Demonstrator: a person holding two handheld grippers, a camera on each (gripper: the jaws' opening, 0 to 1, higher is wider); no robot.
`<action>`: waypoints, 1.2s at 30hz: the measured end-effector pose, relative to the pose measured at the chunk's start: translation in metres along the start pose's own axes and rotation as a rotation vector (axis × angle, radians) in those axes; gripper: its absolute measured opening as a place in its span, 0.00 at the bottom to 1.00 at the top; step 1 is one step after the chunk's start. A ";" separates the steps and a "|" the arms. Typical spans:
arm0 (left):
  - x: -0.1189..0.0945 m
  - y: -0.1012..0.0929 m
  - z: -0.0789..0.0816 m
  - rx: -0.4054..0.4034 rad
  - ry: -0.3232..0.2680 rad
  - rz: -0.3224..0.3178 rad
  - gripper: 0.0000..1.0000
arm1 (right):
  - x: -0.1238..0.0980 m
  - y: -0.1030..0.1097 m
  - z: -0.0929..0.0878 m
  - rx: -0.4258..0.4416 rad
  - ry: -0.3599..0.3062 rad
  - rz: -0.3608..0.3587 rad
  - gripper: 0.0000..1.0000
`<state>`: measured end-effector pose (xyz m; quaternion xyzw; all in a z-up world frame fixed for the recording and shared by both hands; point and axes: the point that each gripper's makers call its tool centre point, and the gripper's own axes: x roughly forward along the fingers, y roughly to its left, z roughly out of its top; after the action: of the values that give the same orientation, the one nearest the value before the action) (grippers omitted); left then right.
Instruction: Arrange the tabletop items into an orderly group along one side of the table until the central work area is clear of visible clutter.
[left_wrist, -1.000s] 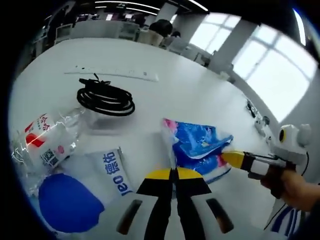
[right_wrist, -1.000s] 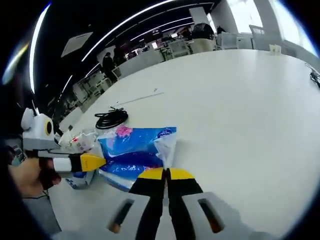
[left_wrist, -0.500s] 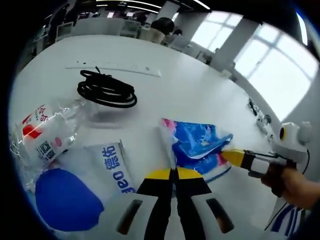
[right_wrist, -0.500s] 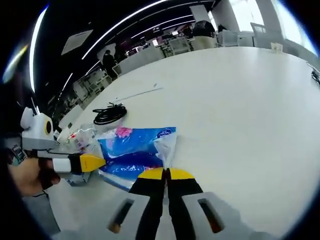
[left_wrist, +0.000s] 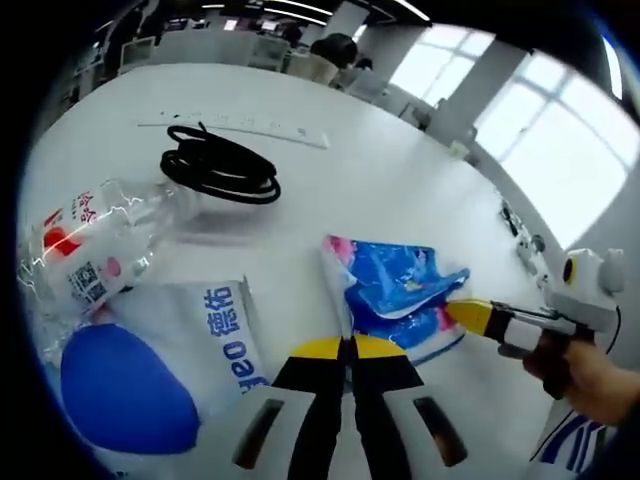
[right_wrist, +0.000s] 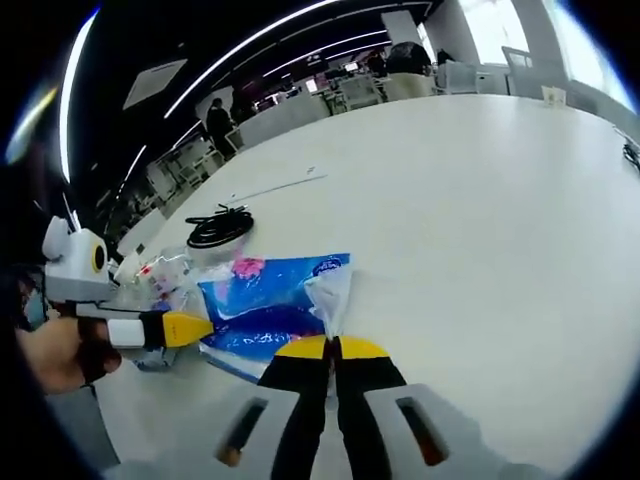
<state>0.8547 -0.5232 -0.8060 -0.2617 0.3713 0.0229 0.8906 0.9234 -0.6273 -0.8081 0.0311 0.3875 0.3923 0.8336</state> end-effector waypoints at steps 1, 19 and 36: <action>0.001 0.000 0.000 -0.001 0.000 -0.001 0.00 | 0.000 0.000 0.000 -0.001 0.000 -0.001 0.00; -0.004 -0.014 0.008 0.051 -0.066 -0.015 0.27 | -0.007 0.002 0.012 -0.055 -0.060 -0.019 0.32; -0.048 -0.014 0.049 0.118 -0.233 -0.002 0.82 | -0.035 0.015 0.041 -0.095 -0.137 -0.047 0.58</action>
<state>0.8555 -0.5041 -0.7390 -0.2047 0.2656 0.0301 0.9416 0.9277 -0.6303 -0.7521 0.0092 0.3112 0.3874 0.8678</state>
